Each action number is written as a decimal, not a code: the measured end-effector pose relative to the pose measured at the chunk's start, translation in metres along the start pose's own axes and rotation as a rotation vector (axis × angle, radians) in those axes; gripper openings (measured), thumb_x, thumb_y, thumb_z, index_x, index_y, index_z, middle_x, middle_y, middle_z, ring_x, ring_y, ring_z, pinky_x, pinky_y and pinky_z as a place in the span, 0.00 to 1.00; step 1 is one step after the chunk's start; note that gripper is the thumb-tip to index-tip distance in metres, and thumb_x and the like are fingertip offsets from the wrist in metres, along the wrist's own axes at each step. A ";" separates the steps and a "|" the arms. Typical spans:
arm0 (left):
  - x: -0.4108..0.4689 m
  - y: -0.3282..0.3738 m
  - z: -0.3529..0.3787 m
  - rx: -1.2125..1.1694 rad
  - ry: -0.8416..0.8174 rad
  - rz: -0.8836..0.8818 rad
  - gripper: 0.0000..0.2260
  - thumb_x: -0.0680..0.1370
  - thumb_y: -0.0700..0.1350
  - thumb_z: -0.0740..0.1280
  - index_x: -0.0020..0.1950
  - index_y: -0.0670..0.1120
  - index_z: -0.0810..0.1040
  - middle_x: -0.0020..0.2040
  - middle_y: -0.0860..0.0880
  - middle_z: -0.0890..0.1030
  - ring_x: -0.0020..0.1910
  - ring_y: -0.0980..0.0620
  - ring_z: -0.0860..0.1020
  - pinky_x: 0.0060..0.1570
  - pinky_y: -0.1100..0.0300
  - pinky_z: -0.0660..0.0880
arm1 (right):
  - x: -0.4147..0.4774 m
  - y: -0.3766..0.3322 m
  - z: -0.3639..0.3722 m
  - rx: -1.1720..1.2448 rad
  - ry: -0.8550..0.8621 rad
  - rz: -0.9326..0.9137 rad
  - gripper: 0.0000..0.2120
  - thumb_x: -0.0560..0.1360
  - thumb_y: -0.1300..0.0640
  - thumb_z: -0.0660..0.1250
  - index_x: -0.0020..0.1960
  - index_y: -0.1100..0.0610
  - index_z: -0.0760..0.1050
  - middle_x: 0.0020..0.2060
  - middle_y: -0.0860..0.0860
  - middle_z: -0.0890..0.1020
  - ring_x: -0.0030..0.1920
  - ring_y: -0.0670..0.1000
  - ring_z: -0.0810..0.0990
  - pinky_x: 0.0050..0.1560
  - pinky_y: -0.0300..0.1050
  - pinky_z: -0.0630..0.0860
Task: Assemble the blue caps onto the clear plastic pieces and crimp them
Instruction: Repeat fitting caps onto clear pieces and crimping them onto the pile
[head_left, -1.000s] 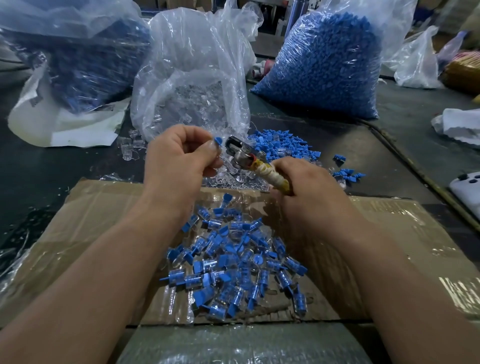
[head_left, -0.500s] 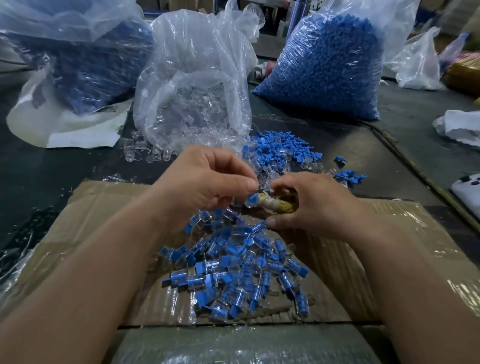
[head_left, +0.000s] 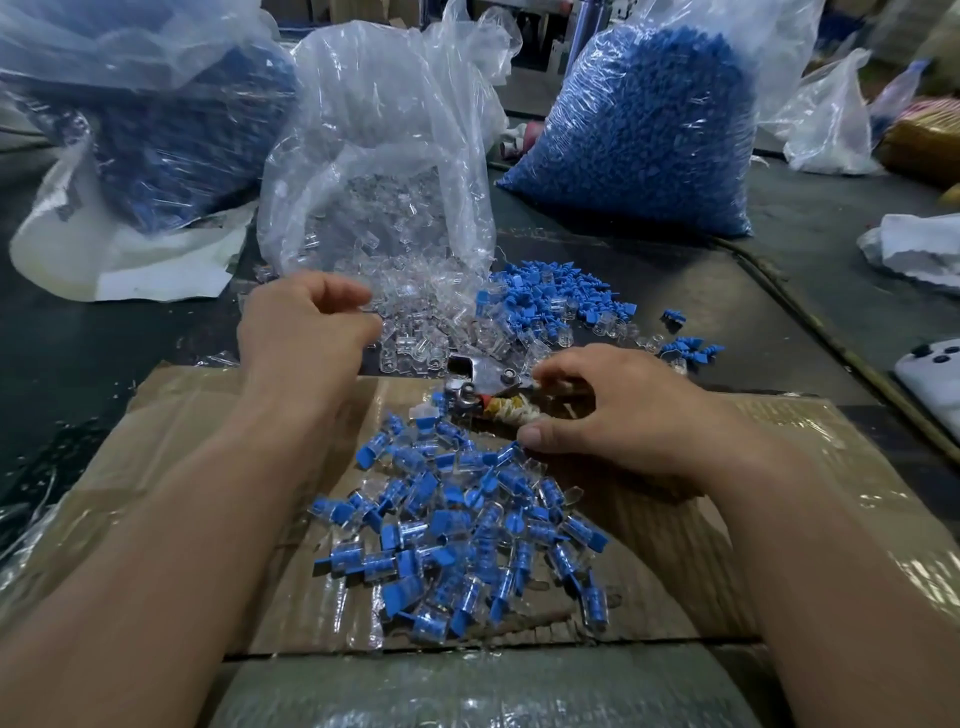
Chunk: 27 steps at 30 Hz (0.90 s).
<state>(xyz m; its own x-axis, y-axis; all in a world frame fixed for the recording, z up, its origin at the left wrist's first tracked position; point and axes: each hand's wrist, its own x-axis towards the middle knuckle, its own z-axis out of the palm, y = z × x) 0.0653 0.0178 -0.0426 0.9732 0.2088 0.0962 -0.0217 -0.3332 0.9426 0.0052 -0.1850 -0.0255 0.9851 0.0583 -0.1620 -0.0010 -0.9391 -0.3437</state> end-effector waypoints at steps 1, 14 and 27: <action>-0.001 0.000 0.001 0.045 -0.028 0.026 0.10 0.70 0.38 0.72 0.39 0.53 0.77 0.39 0.53 0.79 0.39 0.53 0.77 0.43 0.58 0.75 | 0.000 0.000 0.000 0.000 0.001 -0.004 0.32 0.63 0.33 0.67 0.63 0.45 0.69 0.50 0.41 0.70 0.51 0.44 0.70 0.48 0.42 0.66; -0.003 -0.011 0.008 0.434 -0.148 0.198 0.09 0.72 0.44 0.70 0.34 0.54 0.74 0.36 0.57 0.76 0.37 0.60 0.74 0.38 0.63 0.68 | -0.001 0.000 -0.003 0.038 0.025 -0.027 0.37 0.57 0.27 0.59 0.60 0.44 0.73 0.48 0.40 0.73 0.49 0.44 0.72 0.47 0.41 0.67; -0.008 0.004 0.007 -0.239 -0.274 -0.064 0.13 0.71 0.33 0.69 0.47 0.50 0.74 0.41 0.45 0.81 0.40 0.47 0.81 0.41 0.54 0.80 | 0.020 0.037 -0.006 0.078 0.650 0.173 0.14 0.75 0.52 0.66 0.59 0.54 0.76 0.56 0.52 0.78 0.54 0.50 0.74 0.55 0.45 0.69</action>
<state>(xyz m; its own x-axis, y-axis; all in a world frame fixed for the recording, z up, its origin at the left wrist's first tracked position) 0.0588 0.0085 -0.0416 0.9988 -0.0428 -0.0238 0.0195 -0.0964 0.9952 0.0262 -0.2205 -0.0362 0.8730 -0.3288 0.3601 -0.1562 -0.8881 -0.4323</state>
